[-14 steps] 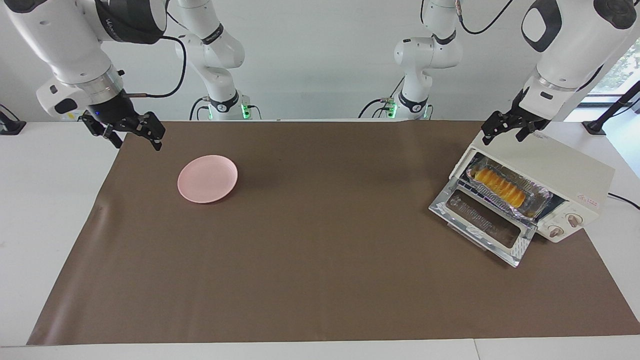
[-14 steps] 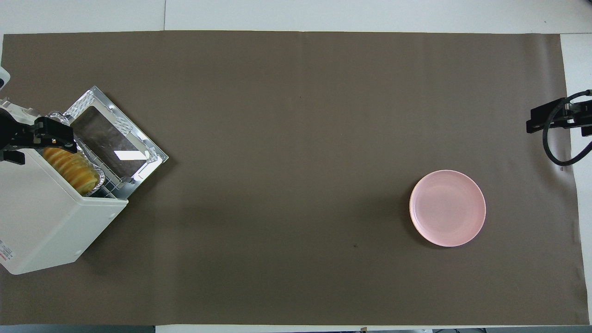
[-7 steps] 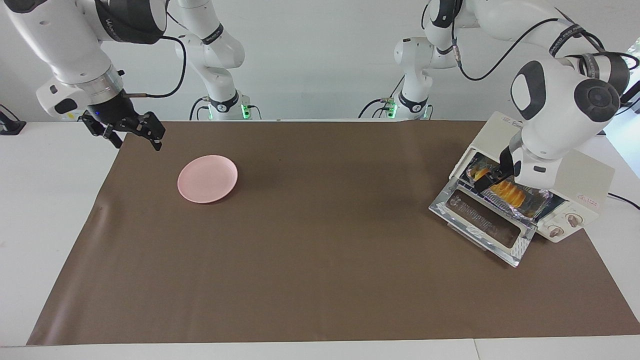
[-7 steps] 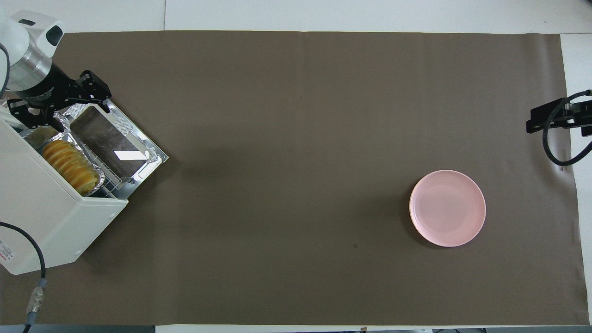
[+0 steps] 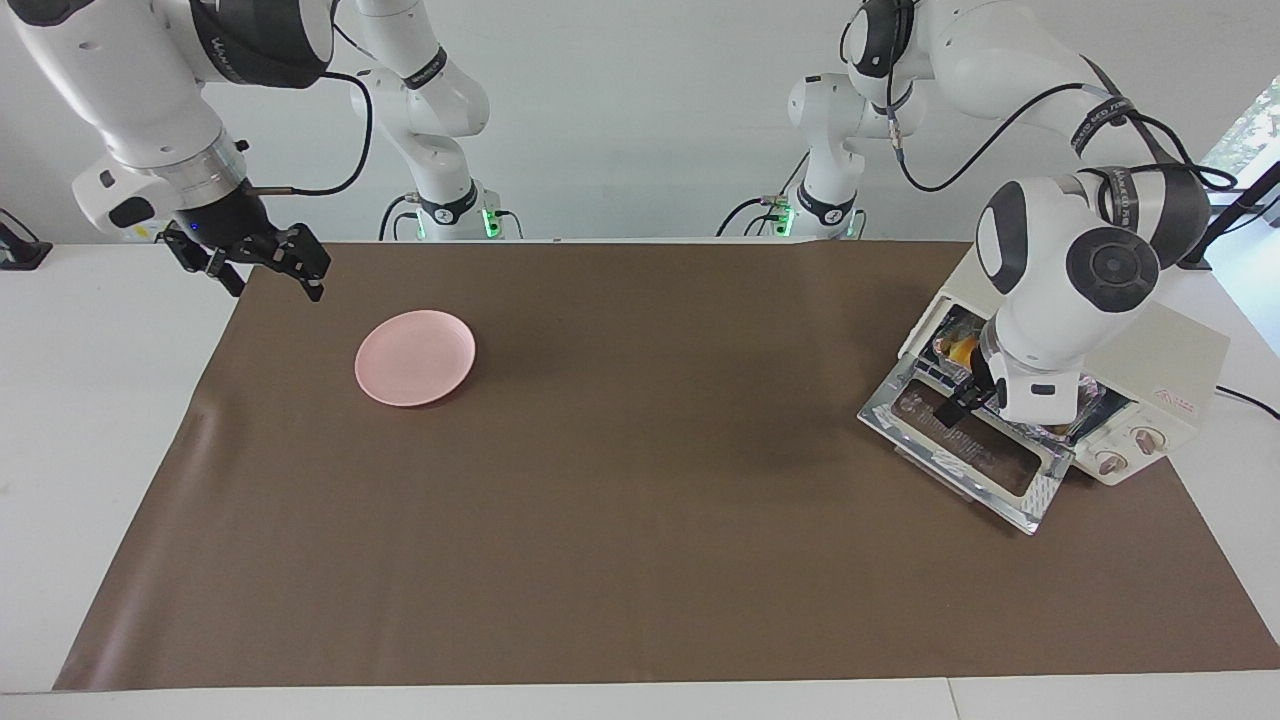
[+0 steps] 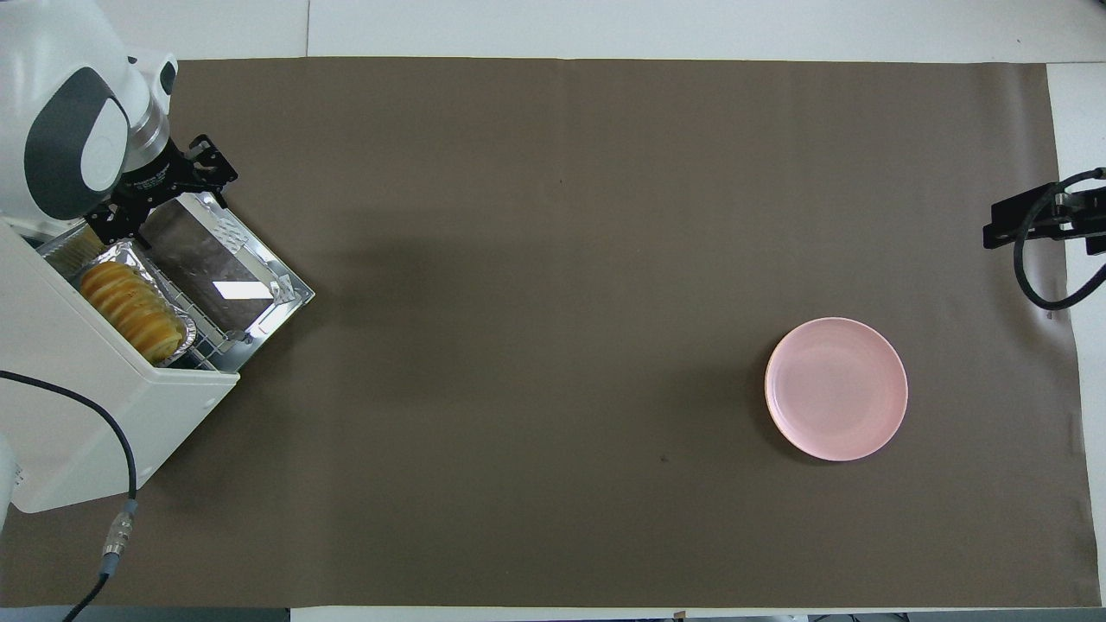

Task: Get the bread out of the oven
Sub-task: 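Reach the left gripper down into the toaster oven toward the foil tray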

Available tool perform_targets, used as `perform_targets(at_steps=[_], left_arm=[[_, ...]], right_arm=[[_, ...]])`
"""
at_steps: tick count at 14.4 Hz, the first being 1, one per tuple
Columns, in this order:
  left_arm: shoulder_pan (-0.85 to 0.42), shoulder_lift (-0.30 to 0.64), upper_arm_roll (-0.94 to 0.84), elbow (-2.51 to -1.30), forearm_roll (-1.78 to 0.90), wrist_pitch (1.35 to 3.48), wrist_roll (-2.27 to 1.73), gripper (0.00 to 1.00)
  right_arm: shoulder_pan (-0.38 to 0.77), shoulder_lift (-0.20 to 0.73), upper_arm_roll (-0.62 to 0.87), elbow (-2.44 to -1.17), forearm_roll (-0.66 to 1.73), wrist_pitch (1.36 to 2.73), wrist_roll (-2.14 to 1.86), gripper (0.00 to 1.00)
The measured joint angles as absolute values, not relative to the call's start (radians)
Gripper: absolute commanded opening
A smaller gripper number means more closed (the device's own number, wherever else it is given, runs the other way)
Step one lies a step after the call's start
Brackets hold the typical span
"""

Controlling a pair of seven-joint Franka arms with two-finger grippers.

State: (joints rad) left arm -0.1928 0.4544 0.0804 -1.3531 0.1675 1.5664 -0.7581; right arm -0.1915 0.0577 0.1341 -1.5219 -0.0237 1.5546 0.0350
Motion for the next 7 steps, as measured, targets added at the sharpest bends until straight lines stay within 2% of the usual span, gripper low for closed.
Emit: perform_targets(at_steps=[7], left_arm=[[-0.192, 0.432, 0.081, -1.508, 0.256, 1.651, -0.779, 1.0]], right_arm=[[-0.192, 0.058, 0.134, -1.522, -0.024, 1.555, 0.035, 1.0]])
